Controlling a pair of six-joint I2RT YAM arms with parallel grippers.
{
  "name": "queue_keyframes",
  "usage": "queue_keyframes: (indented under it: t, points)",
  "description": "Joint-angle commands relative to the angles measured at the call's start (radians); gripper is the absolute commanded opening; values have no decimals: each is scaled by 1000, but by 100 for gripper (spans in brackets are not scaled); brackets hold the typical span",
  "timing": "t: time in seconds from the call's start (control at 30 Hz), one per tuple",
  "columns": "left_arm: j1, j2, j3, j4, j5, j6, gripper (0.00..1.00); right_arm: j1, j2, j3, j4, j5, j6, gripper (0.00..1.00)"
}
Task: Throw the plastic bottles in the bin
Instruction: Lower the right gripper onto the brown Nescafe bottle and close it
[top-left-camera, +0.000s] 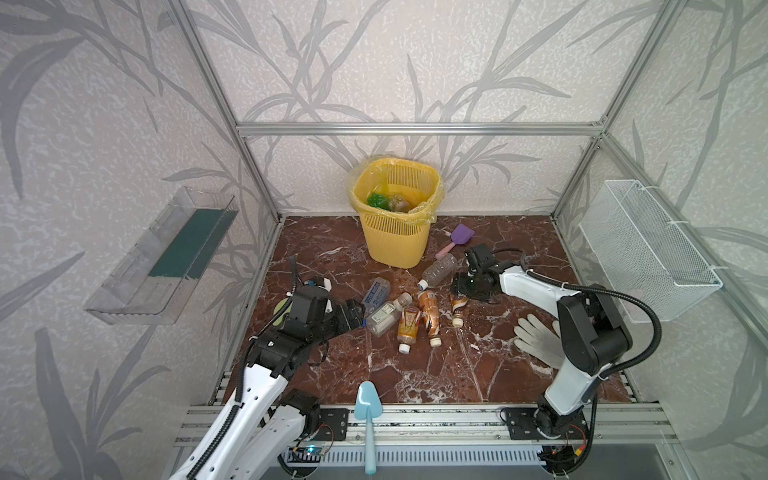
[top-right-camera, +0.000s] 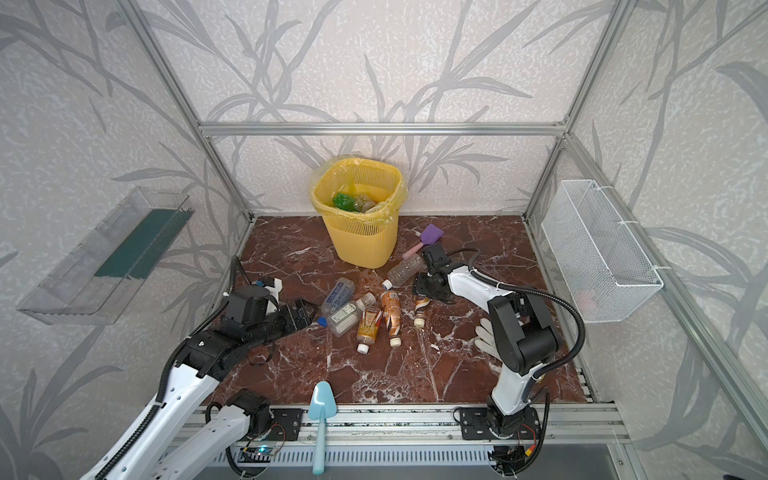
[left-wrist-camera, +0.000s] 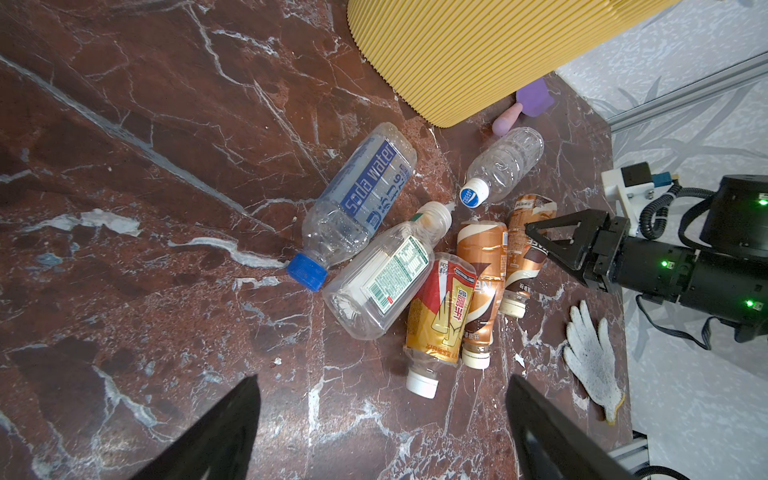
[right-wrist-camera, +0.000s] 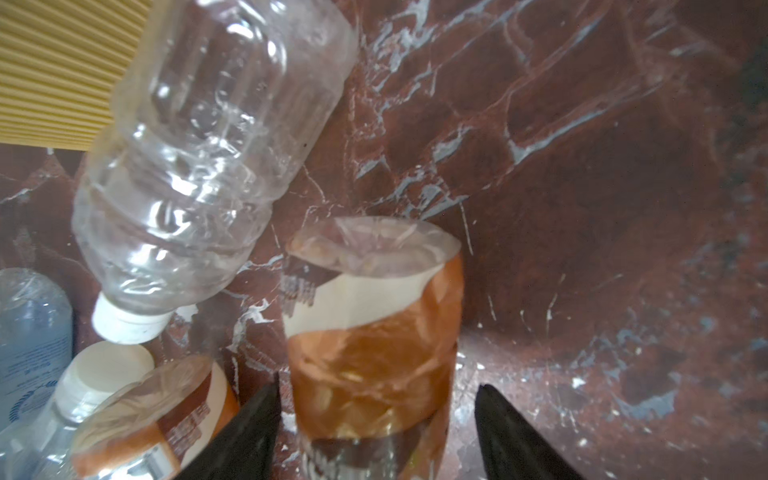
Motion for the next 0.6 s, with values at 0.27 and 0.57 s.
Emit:
queue_keyframes:
  t: [0.27,0.57]
  points:
    - [2,-13,-7,-13,-4,-7,92,-14,36,27,-30,2,-39,58]
    - [3,2,-15,5,0,-9,92,-5,-137,-131,-56,-27,-43,51]
